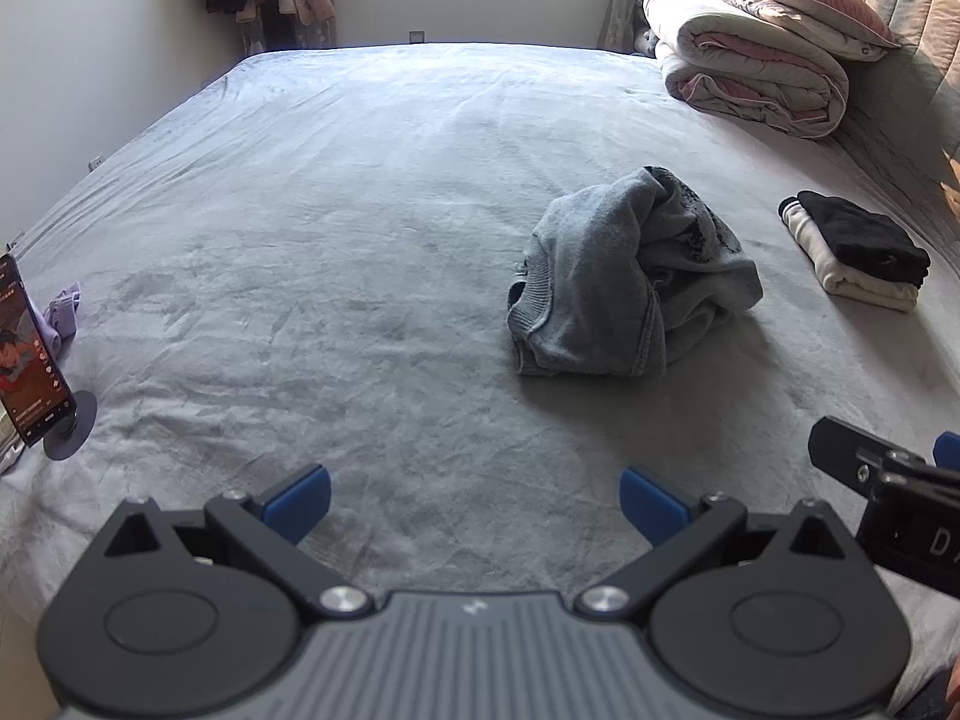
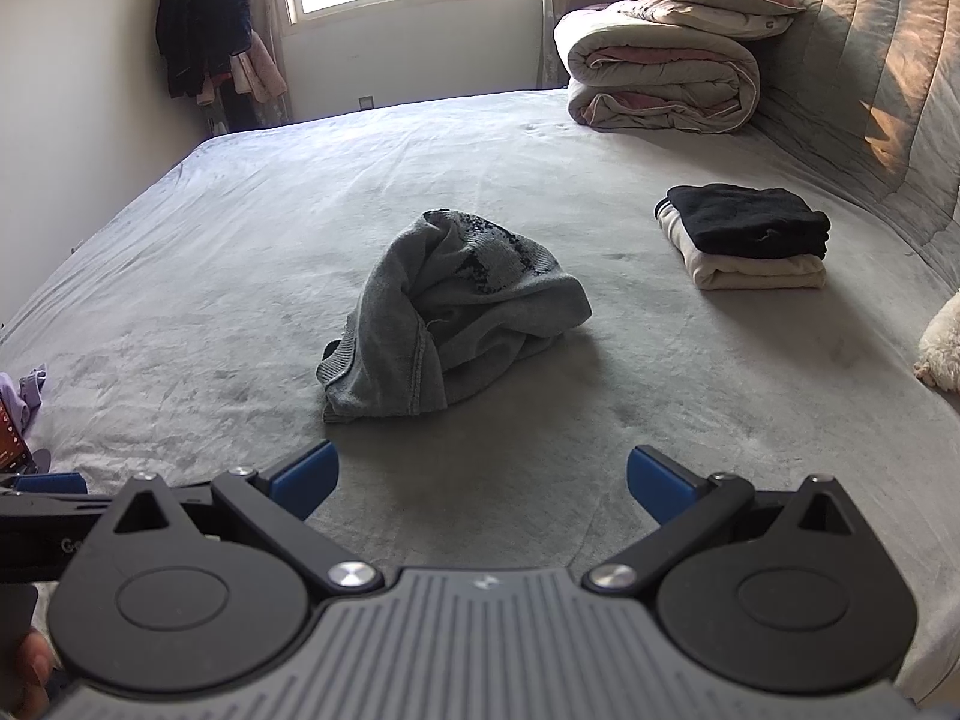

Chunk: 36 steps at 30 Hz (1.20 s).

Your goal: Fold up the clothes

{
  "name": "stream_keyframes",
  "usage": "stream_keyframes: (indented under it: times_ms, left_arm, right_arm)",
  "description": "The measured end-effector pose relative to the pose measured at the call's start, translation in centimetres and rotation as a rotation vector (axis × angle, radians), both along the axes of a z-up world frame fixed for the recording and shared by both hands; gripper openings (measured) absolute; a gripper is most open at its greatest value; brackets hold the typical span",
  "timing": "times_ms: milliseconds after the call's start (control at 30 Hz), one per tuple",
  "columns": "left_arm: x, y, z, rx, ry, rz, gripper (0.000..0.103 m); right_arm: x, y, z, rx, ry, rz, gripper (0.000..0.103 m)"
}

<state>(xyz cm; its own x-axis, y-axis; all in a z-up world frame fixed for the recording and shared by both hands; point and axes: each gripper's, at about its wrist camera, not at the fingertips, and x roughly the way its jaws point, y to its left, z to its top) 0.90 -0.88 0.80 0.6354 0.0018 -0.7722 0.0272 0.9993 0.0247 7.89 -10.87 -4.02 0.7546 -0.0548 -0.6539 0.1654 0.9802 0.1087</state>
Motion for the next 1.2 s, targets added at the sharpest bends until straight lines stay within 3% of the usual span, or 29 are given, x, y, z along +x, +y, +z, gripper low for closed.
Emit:
stream_keyframes:
  times_ms: [433,733,1000,1200]
  left_arm:
    - [2.9,-0.1,-2.0,-0.014,0.030,0.019,0.103]
    - [6.8,-0.9,-4.5,-0.024,0.038,-0.030,0.103]
    - [11.4,-2.5,-6.7,-0.081,0.015,-0.107,0.103]
    - [14.7,-2.8,-8.3,-0.129,0.055,-0.120,0.103]
  right_arm:
    - [2.2,-1.3,-0.8,0.000,0.013,0.002,0.103]
    - [5.3,-2.4,-2.7,-0.002,0.052,0.004,0.103]
    - [8.0,-3.5,-4.3,0.013,0.082,0.020,0.103]
    - [10.0,-4.5,-5.3,0.014,0.093,0.041,0.103]
